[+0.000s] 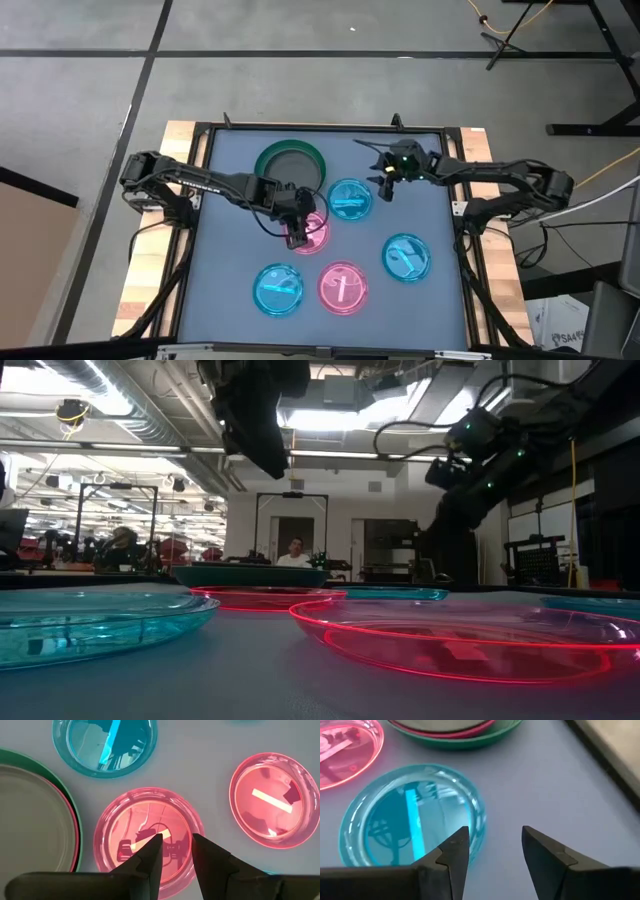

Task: Stack plastic plates
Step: Stack the top blue plate on the black plate

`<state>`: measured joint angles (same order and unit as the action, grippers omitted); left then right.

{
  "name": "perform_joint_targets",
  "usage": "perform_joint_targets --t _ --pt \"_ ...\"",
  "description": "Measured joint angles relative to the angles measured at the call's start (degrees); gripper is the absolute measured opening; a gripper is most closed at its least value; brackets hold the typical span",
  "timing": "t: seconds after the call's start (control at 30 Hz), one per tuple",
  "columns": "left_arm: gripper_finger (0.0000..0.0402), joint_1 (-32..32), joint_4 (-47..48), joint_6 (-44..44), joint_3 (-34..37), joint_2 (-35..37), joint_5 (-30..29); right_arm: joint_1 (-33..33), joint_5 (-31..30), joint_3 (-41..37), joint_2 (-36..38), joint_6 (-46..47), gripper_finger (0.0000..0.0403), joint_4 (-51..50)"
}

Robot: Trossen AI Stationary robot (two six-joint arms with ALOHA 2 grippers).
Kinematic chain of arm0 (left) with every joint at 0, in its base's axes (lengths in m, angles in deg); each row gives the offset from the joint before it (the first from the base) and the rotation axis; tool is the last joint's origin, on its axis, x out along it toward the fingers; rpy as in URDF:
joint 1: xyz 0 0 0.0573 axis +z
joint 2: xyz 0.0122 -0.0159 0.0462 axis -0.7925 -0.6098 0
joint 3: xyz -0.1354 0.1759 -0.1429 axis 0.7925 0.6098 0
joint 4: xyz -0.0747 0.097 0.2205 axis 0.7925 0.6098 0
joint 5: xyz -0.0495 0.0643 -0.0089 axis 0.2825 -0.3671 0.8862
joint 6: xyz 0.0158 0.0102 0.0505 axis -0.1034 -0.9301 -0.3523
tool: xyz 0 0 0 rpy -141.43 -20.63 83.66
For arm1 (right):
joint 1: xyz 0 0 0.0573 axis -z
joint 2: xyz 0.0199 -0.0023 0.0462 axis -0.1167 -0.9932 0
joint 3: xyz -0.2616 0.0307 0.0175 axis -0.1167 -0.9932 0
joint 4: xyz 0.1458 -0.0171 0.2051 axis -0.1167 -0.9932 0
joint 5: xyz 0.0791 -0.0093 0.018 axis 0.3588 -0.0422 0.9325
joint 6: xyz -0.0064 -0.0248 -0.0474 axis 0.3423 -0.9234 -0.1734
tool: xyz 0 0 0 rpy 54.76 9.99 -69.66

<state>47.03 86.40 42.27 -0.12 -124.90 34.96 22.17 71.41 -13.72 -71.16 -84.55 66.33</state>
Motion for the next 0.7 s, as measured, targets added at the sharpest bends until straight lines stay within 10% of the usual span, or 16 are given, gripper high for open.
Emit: perform_joint_targets --t 0.7 --pt "0.0096 0.0 0.0 -0.1 0.0 0.0 0.0 0.0 4.3 0.0 -10.1 4.2 0.0172 0.2"
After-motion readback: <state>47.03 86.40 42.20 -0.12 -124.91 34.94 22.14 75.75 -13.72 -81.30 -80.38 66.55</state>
